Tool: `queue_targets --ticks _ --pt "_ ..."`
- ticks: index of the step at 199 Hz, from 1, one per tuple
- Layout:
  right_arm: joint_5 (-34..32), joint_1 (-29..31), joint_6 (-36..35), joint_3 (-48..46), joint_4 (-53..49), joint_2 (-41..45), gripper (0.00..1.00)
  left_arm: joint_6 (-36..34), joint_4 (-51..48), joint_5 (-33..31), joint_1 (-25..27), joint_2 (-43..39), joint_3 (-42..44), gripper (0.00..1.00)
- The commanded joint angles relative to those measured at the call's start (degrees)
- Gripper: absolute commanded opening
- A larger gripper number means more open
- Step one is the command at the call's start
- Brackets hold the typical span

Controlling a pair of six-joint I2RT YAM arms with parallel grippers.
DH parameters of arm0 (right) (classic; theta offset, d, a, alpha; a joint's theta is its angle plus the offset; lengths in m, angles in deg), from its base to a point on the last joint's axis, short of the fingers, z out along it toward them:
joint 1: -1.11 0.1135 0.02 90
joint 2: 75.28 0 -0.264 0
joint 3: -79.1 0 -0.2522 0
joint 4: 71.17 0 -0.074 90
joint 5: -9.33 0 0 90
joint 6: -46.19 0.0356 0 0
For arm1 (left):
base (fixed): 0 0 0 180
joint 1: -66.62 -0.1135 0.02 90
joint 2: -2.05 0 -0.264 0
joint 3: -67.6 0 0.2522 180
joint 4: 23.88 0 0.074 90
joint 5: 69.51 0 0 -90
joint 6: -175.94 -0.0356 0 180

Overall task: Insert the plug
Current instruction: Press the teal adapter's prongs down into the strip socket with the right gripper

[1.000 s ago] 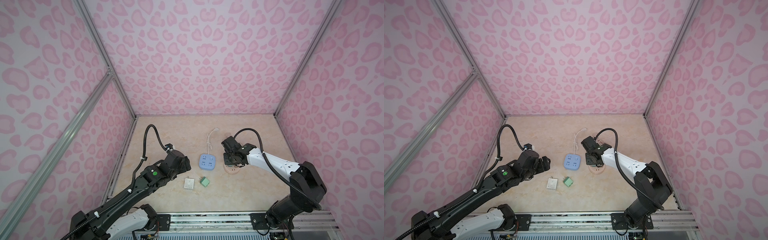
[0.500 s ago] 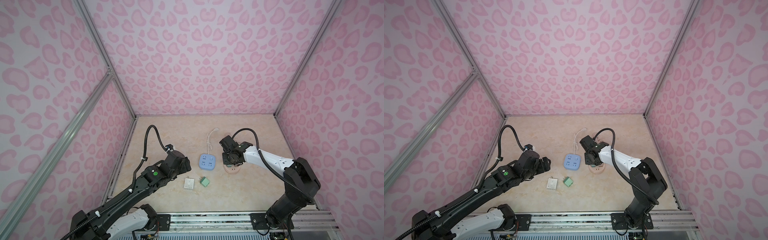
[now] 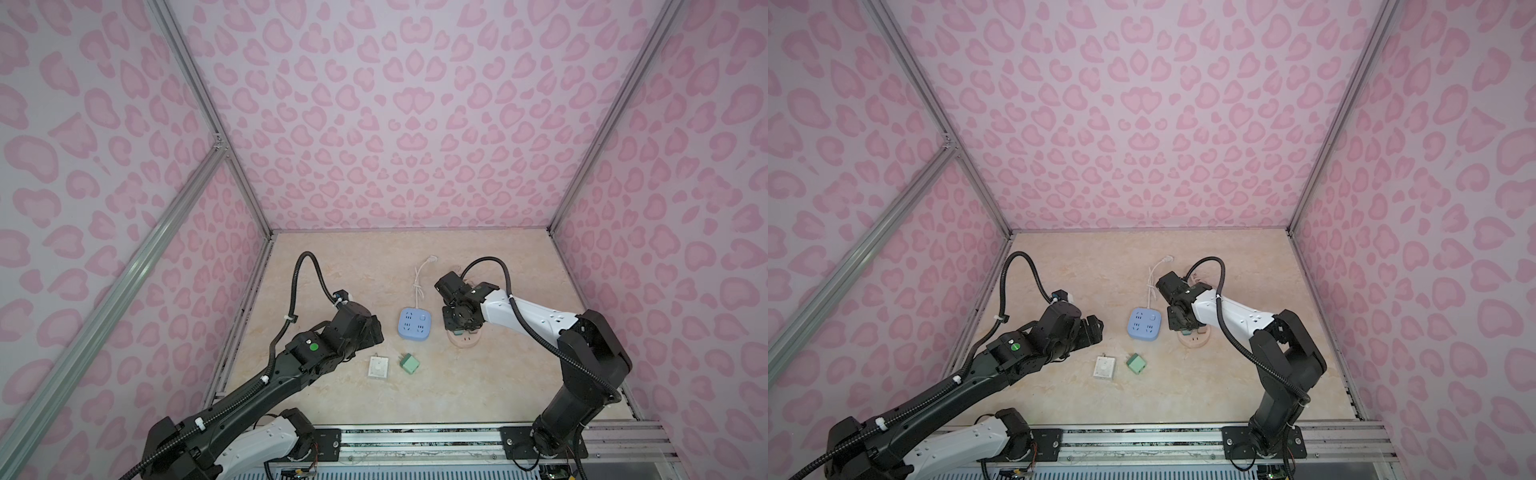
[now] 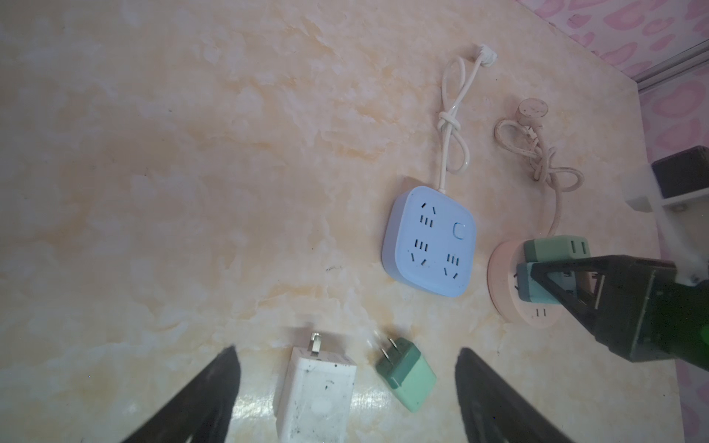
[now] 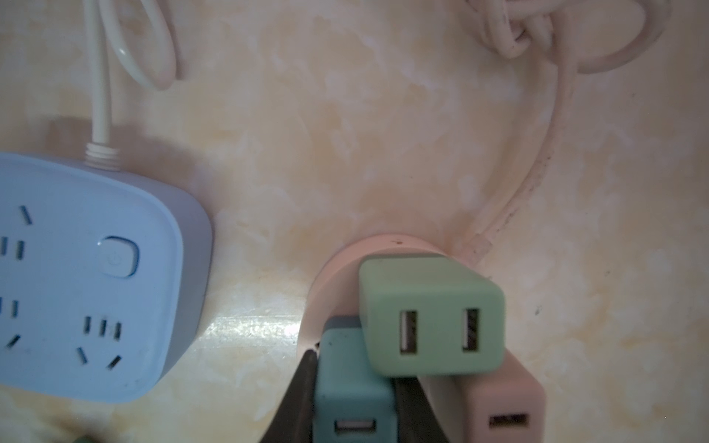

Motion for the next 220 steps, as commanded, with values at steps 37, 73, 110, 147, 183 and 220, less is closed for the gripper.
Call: queue_targets --ticks 37,73,110,147,183,220 --pt "7.53 -0.08 -0.13 -2.75 -2.86 -4.38 0.0 0.16 0.48 -0.57 0.01 -0.24 -0.17 0.89" --pt "8.0 -0.03 -0.35 -2.79 -2.76 -4.2 0.0 0.62 0.39 -0.87 -0.06 -1.05 0.25 0.89" --pt "8.01 -0.08 -0.56 -2.41 -3.38 -3.18 0.0 0.62 0.66 -1.14 -0.02 -1.66 0.68 0.89" --pt "8.23 -0.08 -0.63 -2.59 -3.46 -2.38 0.0 0.4 0.47 -0.94 -0.02 -2.1 0.36 0.89" --pt "8.34 -0.39 -1.01 -3.28 -3.25 -2.48 0.0 0.73 0.83 -1.23 -0.05 -3.45 1.33 0.89" --pt "9.32 -0.7 -0.62 -3.48 -3.09 -1.71 0.0 0.71 0.51 -1.4 -0.05 -3.59 1.43 0.89"
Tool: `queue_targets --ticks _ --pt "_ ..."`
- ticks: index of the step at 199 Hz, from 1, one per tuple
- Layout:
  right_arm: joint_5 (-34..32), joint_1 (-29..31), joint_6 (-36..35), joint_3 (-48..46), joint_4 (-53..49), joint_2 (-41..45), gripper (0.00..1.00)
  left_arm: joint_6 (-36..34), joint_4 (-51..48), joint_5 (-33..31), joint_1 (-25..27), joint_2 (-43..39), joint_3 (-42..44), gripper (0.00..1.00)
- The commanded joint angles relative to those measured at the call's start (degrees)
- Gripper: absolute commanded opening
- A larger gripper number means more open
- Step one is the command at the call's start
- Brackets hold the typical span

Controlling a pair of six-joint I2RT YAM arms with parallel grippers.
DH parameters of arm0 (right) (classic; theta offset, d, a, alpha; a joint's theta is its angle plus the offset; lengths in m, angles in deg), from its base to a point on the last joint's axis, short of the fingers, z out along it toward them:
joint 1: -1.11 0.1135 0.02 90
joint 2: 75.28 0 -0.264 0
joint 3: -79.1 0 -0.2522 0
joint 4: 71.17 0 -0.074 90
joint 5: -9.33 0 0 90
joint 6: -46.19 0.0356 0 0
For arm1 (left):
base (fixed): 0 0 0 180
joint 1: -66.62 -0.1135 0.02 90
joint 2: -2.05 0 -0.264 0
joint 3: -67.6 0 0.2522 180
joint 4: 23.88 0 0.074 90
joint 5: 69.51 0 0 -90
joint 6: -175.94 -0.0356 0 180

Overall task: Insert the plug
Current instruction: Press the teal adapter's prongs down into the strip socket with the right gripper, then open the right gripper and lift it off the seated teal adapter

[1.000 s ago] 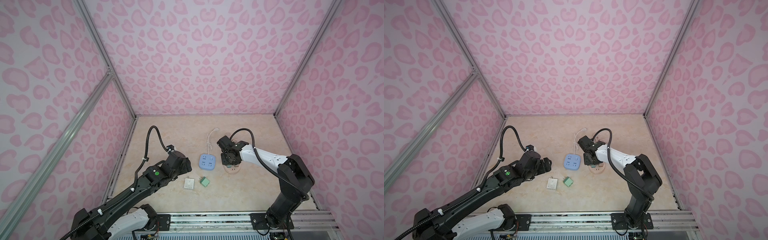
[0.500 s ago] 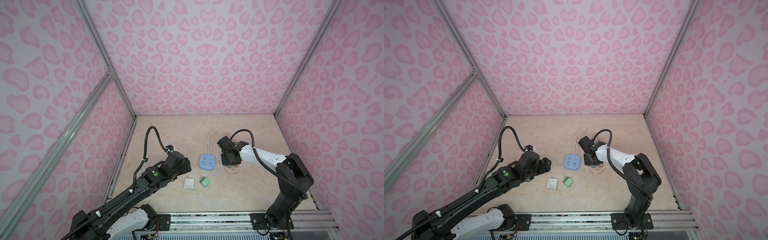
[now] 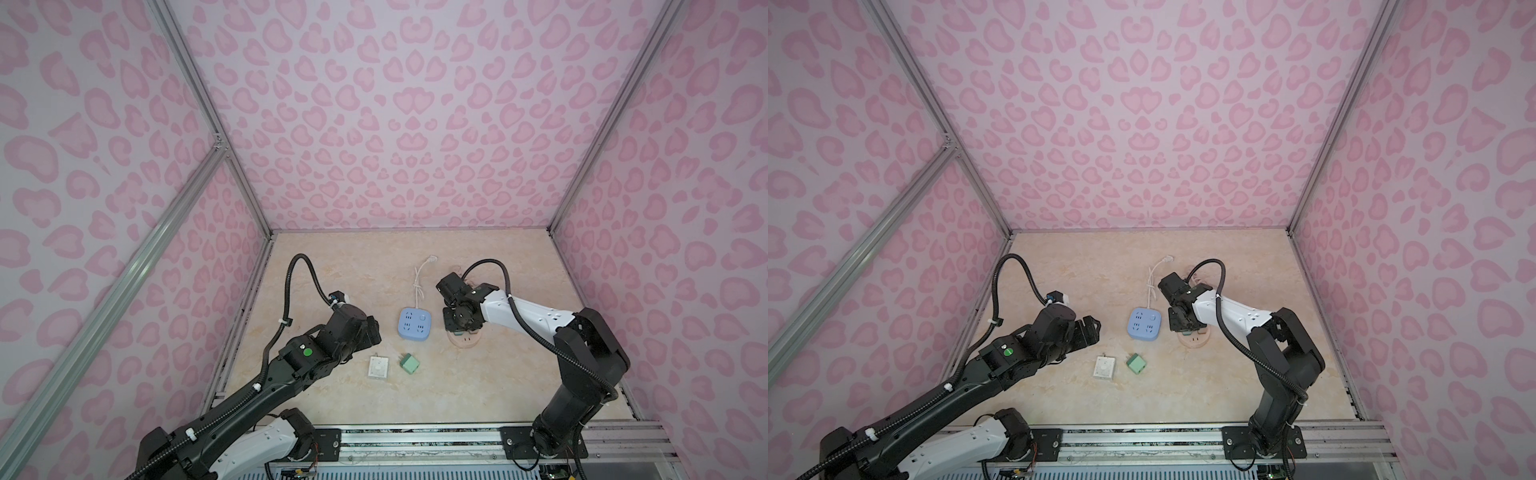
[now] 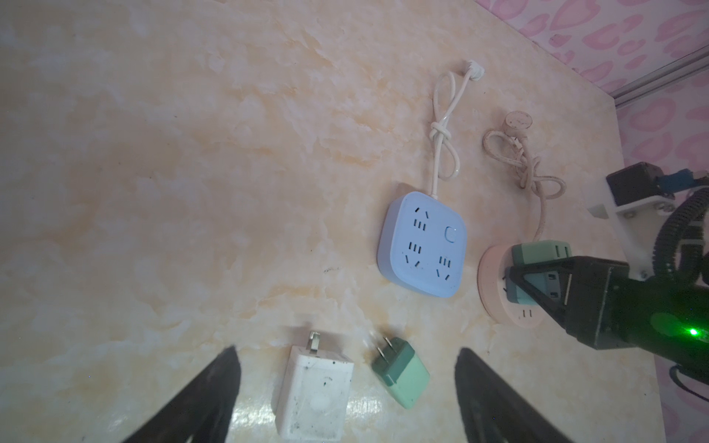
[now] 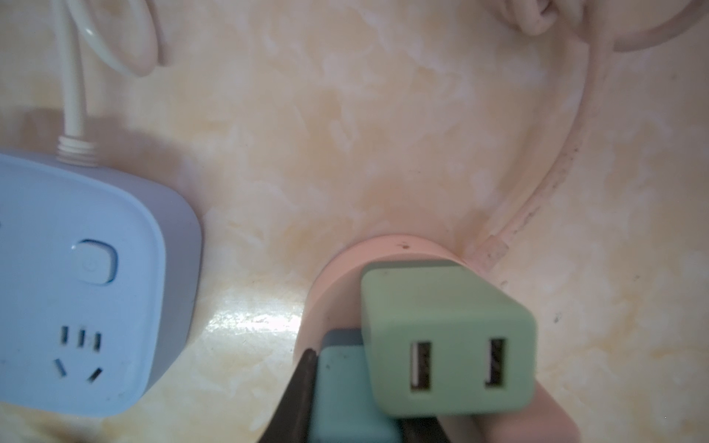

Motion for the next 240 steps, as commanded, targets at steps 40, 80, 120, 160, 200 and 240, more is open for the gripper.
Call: queue_targets --ticks 40,80,120,160,200,240 --pt "7.35 -0.02 0.12 -1.6 -5.06 -0.53 0.0 0.16 0.83 -0.66 -0.02 -0.29 0.38 0.89" --pt "7.41 -0.06 0.63 -0.47 -6.24 0.94 0.18 0.0 0.57 -0.68 0.02 -0.68 0.24 0.89" --pt "5.14 0.03 1.68 -0.05 -7.1 5.97 0.41 -0.61 0.29 -0.68 -0.01 -0.32 -0.34 0.89" --pt "3.95 0.24 1.84 0.92 -9.05 9.48 0.46 -0.4 0.67 -0.16 0.02 -0.37 -0.3 0.89" --pt "3.5 4.27 2.46 -2.19 -6.03 15.98 0.45 -0.56 -0.18 -0.51 0.0 -1.08 -0.14 0.89" --pt "-0.53 16.58 4.61 -5.89 1.75 20.53 0.46 -1.05 0.22 2.3 -0.75 -4.48 1.75 0.9"
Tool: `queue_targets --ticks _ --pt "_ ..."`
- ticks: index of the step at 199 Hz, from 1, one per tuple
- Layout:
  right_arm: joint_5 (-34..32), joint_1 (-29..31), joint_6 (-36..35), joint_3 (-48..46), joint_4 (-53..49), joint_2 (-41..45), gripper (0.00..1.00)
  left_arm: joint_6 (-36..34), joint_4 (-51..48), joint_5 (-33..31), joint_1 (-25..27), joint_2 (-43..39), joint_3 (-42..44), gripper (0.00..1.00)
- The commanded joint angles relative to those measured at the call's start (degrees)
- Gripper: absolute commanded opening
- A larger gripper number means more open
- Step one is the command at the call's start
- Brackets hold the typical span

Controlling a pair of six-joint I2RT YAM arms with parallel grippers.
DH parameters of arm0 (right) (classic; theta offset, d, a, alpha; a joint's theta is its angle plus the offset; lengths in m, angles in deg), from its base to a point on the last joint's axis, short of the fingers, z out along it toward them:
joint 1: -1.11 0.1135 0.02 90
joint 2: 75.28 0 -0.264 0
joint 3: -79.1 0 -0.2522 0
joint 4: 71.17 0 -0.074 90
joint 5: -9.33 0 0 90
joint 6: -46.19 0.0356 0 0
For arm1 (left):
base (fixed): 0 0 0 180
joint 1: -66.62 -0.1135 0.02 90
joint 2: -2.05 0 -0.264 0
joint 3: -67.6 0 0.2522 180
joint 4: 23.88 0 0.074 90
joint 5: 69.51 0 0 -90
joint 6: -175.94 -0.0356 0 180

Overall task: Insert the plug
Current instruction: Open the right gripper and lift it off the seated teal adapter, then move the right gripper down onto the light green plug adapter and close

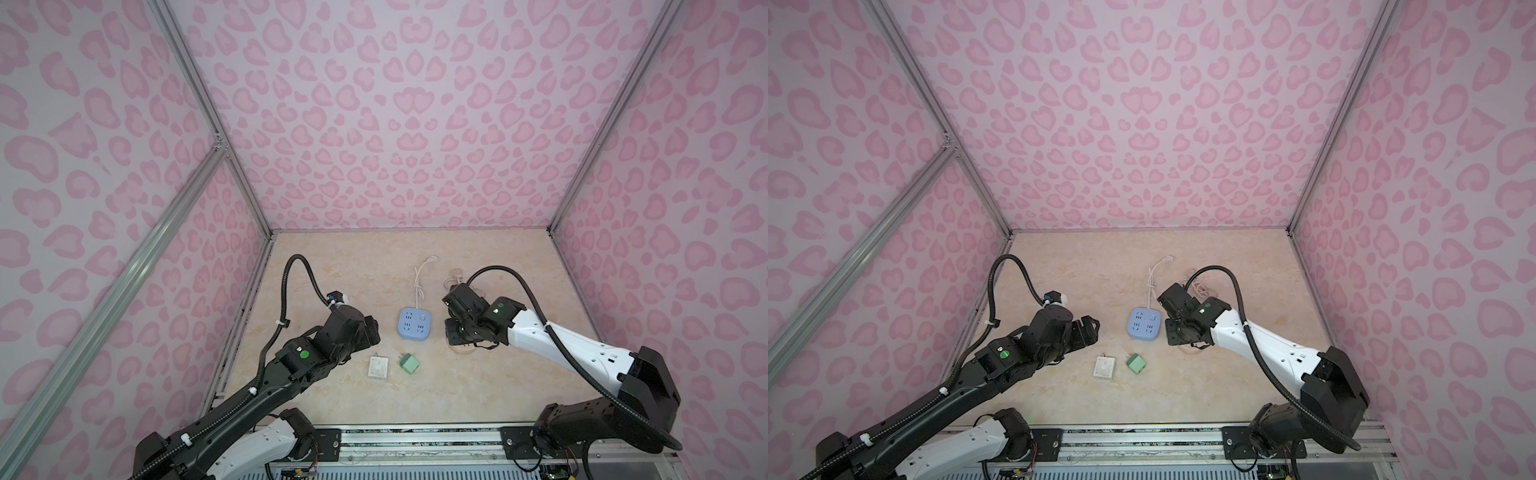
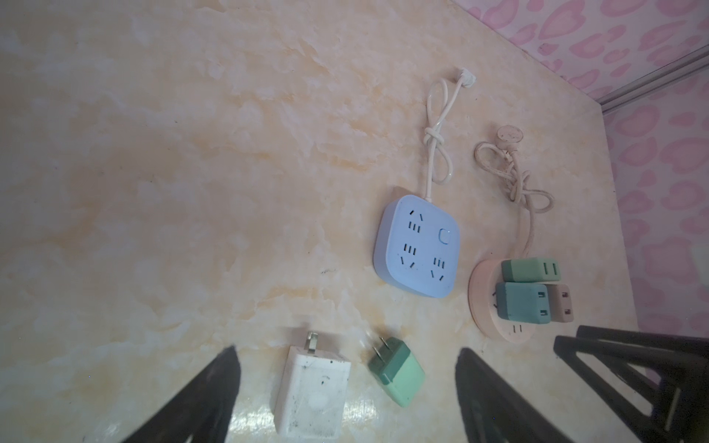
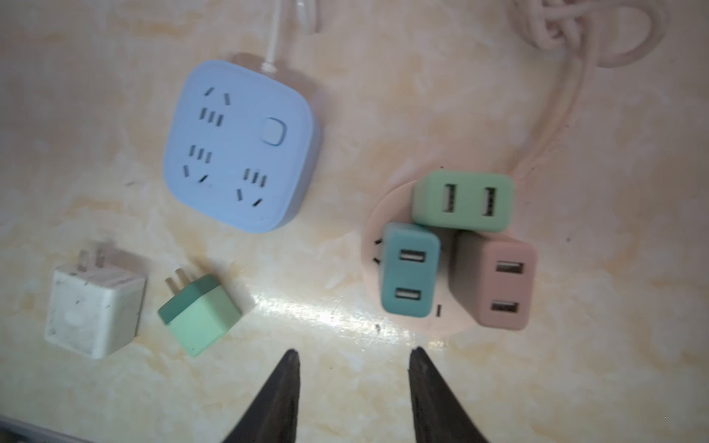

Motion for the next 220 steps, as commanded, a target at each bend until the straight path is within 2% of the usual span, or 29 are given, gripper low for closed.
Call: queue_targets --ticks 1,28,44,65,99,145,166,198,220 --pt "-1.54 4.28 1.66 -1.43 5.6 0.31 0.46 -0.76 0.26 1.82 -0.65 -2.17 1.2 0.9" --pt "-0.74 9.19 -0.6 -2.3 10.13 -3.26 0.49 -0.78 0.04 4.48 -2.56 -5.92 2.97 0.91" --pt "1.83 10.81 -1.81 -2.39 12.41 -6.05 0.54 -0.56 -0.18 6.74 -4.56 -7.67 3.83 0.91" --pt "4.56 12.03 -3.1 -2.87 16.47 -8.89 0.63 -0.59 -2.42 6.54 -5.87 -8.37 4.17 0.91" --pt "1.53 12.91 -4.54 0.94 12.87 -12.89 0.71 -0.1 -4.19 6.14 -6.41 -9.36 5.75 0.91" --pt "1.65 12.39 -6.06 2.01 12.17 -14.94 0.69 0.33 -3.13 6.48 -7.03 -9.82 6.86 0.91" --pt "-1.26 10.48 -1.65 2.94 9.34 -15.91 0.65 0.18 -2.6 6.59 -7.11 -9.36 6.62 0.91" --pt "1.24 6.91 -0.84 4.56 10.03 -17.55 0.62 -0.05 -1.36 7.09 -7.21 -8.24 6.64 0.91" --pt "3.03 6.74 -3.46 5.94 9.54 -18.35 0.62 -0.29 -1.1 7.6 -7.3 -7.49 6.2 0.91"
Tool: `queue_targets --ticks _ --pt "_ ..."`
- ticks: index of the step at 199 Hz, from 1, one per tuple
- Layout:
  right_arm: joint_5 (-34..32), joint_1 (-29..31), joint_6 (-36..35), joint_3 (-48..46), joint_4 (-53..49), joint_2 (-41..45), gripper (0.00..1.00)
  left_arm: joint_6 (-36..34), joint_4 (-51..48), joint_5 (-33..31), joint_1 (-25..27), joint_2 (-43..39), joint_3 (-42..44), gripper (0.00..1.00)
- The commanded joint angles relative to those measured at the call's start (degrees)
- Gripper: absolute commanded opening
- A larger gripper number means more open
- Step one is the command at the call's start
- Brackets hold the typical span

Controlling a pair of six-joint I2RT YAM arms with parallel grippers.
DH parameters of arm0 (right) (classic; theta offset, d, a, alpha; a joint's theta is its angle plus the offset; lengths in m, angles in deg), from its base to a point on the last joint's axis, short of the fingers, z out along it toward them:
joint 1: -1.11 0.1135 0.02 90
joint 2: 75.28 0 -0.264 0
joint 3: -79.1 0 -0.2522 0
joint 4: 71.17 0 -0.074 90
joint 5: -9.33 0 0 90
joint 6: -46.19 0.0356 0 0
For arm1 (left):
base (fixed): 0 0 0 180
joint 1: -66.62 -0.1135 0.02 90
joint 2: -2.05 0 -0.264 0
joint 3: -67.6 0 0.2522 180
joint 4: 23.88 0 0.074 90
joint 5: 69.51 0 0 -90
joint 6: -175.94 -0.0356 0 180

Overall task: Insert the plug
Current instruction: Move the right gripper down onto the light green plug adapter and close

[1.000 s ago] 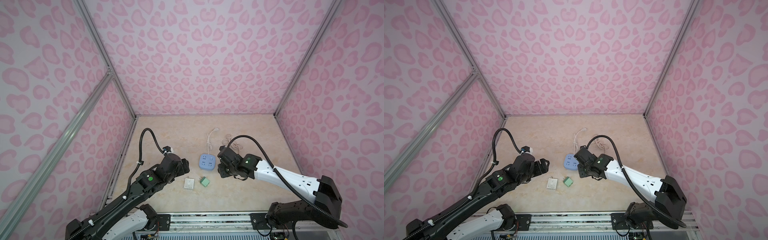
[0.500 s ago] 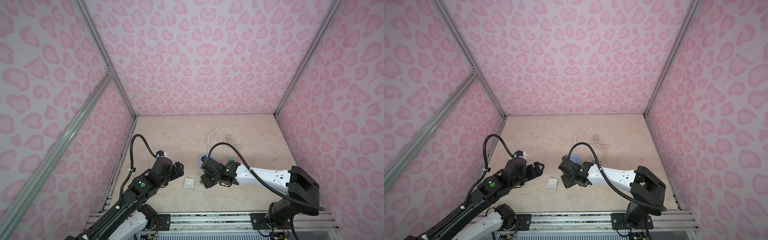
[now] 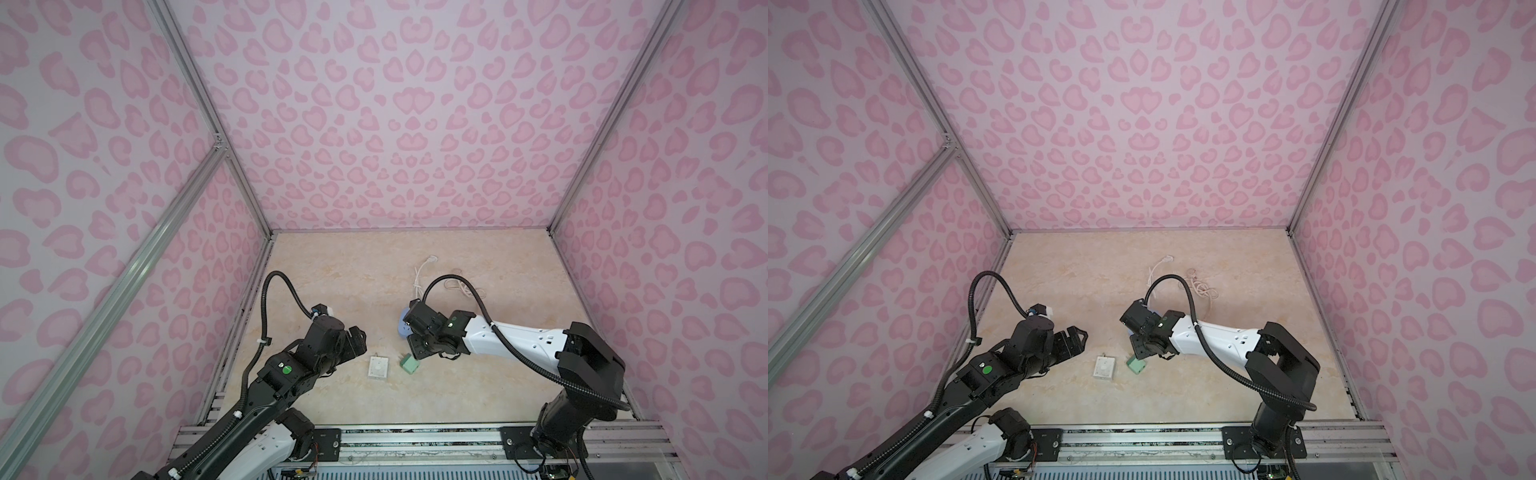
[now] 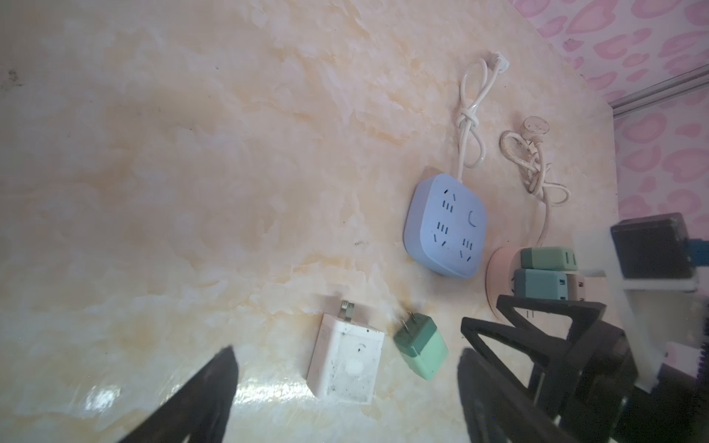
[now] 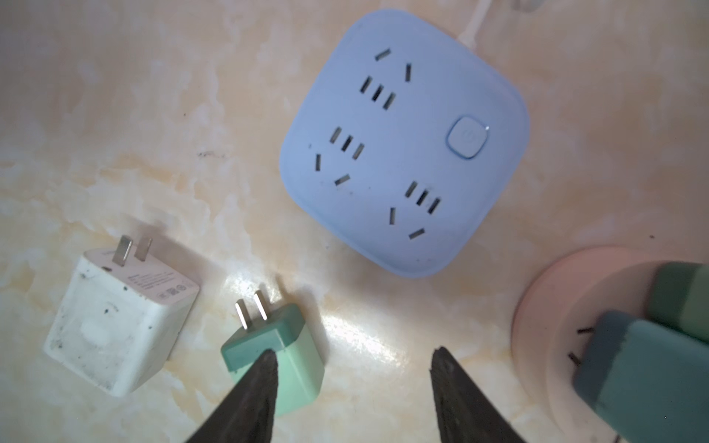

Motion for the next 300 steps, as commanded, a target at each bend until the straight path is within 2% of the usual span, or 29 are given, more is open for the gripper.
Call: queue_targets --ticks 1,27,70,171,206,256,300 --pt "1.98 0.15 -1.83 0.92 -0.9 -0.79 0.62 -0.36 1.76 0.53 -0.11 0.42 -0.62 0.91" --pt "4.29 2.34 -6.2 -0.22 0.48 -0.07 0.66 -0.56 2.4 1.04 -0.17 0.4 -1.0 0.91" --pt "6.01 4.52 -9.06 -0.98 -0.07 -0.65 0.64 -0.54 3.19 2.0 -0.28 0.47 -0.6 0.91" --pt "7.42 4.65 -10.29 -0.2 0.25 -5.61 0.61 -0.17 2.84 2.24 -0.55 0.13 -0.27 0.91" --pt "7.15 4.65 -10.14 -0.68 1.5 -7.1 0.53 -0.09 2.85 2.37 -0.56 0.17 -0.35 0.91" --pt "7.11 4.67 -9.49 -1.09 2.83 -8.26 0.47 0.45 2.88 2.71 -0.56 0.15 0.01 0.91" --pt "8.53 4.05 -9.58 -0.25 0.6 -7.96 0.25 0.71 2.54 3.33 -0.57 0.31 0.04 0.91"
